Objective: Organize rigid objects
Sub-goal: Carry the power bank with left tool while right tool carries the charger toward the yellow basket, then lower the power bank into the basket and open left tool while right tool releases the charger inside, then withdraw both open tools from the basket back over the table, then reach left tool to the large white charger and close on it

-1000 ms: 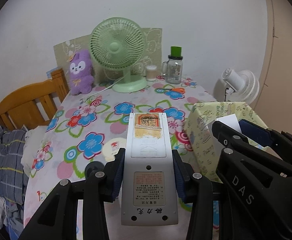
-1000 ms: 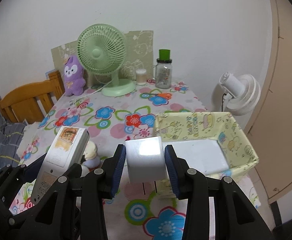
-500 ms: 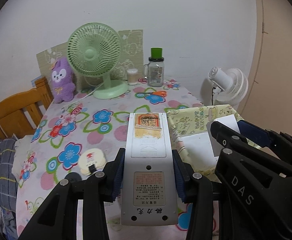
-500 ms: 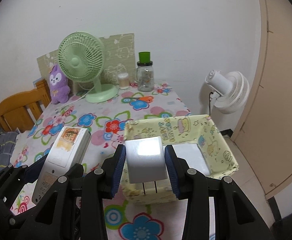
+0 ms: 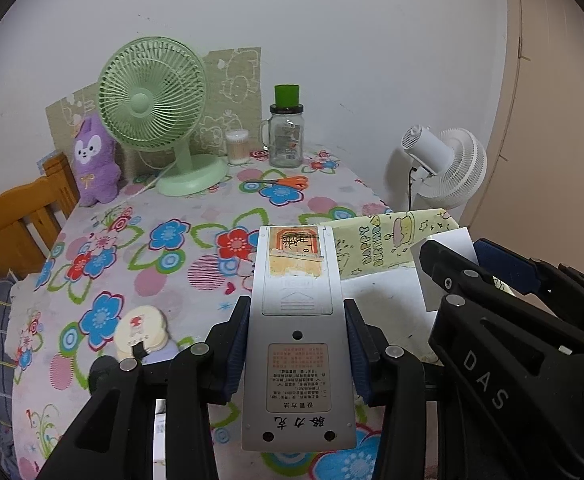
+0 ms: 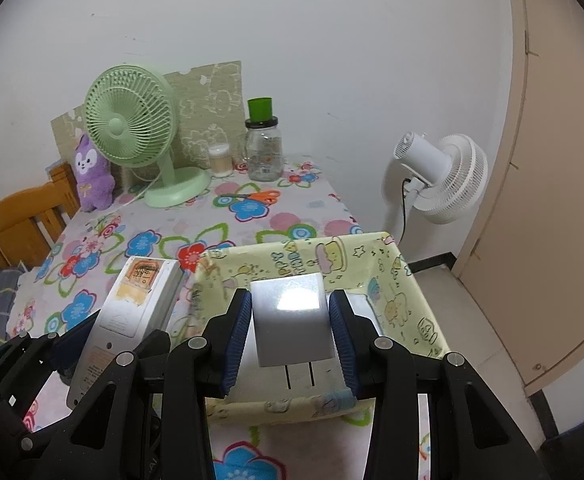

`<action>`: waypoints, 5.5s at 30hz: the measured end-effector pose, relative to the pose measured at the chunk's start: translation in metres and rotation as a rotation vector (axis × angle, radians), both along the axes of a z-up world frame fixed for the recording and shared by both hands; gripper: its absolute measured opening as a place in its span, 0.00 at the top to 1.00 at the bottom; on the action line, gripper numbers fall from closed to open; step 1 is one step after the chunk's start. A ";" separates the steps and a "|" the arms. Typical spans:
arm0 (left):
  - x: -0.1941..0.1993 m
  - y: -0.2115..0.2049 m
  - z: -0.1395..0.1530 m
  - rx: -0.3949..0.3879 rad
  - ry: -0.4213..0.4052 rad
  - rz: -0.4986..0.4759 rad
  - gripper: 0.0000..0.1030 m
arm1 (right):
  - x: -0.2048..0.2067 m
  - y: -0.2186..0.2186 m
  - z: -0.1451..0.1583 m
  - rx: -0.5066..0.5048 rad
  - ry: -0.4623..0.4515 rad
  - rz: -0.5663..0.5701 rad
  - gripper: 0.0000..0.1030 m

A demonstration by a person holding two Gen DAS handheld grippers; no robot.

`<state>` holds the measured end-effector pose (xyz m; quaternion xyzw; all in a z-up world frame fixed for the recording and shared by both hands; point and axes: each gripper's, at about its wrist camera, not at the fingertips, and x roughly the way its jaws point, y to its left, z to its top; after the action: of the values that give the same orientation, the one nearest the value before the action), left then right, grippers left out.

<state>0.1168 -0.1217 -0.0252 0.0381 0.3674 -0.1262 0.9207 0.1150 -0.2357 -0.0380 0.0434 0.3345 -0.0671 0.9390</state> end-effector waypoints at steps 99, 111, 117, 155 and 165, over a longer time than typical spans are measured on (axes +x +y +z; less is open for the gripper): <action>-0.017 -0.015 -0.010 0.041 -0.013 0.008 0.01 | -0.013 0.005 -0.015 -0.045 0.014 -0.006 0.12; -0.050 0.010 -0.004 0.041 -0.039 0.014 0.00 | -0.045 0.034 -0.009 -0.038 -0.017 0.037 0.12; -0.065 0.022 0.000 0.043 -0.057 0.030 0.00 | -0.059 0.048 -0.006 -0.038 -0.035 0.057 0.12; -0.080 0.100 -0.039 0.026 -0.017 0.107 0.01 | -0.065 0.128 -0.042 -0.028 -0.095 0.178 0.12; -0.077 0.125 -0.065 0.017 0.032 0.146 0.02 | -0.054 0.155 -0.067 -0.029 -0.046 0.231 0.12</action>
<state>0.0399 0.0036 -0.0901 0.0171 0.3848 -0.0563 0.9211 0.0605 -0.0811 -0.1051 -0.0076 0.3145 0.0378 0.9485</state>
